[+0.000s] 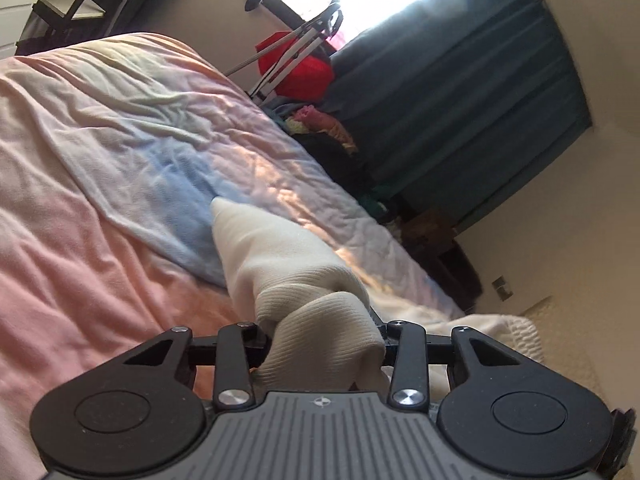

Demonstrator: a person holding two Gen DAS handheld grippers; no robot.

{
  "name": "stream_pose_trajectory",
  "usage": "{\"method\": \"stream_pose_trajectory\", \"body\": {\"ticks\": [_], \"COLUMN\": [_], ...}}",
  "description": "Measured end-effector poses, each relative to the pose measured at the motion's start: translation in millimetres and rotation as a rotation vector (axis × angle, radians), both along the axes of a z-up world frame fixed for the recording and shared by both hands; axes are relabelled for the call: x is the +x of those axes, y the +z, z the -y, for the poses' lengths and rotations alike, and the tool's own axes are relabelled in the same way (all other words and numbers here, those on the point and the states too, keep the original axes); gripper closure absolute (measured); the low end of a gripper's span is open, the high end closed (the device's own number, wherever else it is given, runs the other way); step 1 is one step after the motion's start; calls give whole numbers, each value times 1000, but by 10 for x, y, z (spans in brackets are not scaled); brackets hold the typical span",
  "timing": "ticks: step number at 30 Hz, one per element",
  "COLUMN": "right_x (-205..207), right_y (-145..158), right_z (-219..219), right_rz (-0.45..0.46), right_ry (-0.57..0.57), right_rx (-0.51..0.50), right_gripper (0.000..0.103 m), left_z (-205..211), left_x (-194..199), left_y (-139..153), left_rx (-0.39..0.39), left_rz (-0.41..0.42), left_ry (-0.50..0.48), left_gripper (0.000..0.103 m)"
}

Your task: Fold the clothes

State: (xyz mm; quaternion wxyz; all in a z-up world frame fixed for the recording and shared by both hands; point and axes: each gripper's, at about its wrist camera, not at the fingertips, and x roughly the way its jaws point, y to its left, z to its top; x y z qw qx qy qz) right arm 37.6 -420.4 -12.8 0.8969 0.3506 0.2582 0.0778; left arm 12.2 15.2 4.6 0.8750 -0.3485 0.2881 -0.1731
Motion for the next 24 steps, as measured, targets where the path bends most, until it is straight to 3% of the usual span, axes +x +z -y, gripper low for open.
{"method": "stream_pose_trajectory", "body": {"ticks": [6,10,16,20,24], "right_x": [-297,-149,507,1123,1604], "right_y": [315,459,735,835,681], "right_z": [768,1366,2119,2649,2994], "right_rz": [50,51,54,41,25], "right_ry": [-105,-202,-333,-433,-485], "right_rx": [73,55,14,53,4], "right_gripper": [74,74,74,74,74], "left_z": [915,1703,2782,3495,4050], "left_x": [168,629,1694,2444,2978], "left_y": [448,542,688,739,487], "left_rx": [-1,13,8,28,97], "left_rz": [50,36,26,50,62], "left_ry": [-103,-162,-220,-244,-303], "left_gripper": [63,63,63,63,63]}}
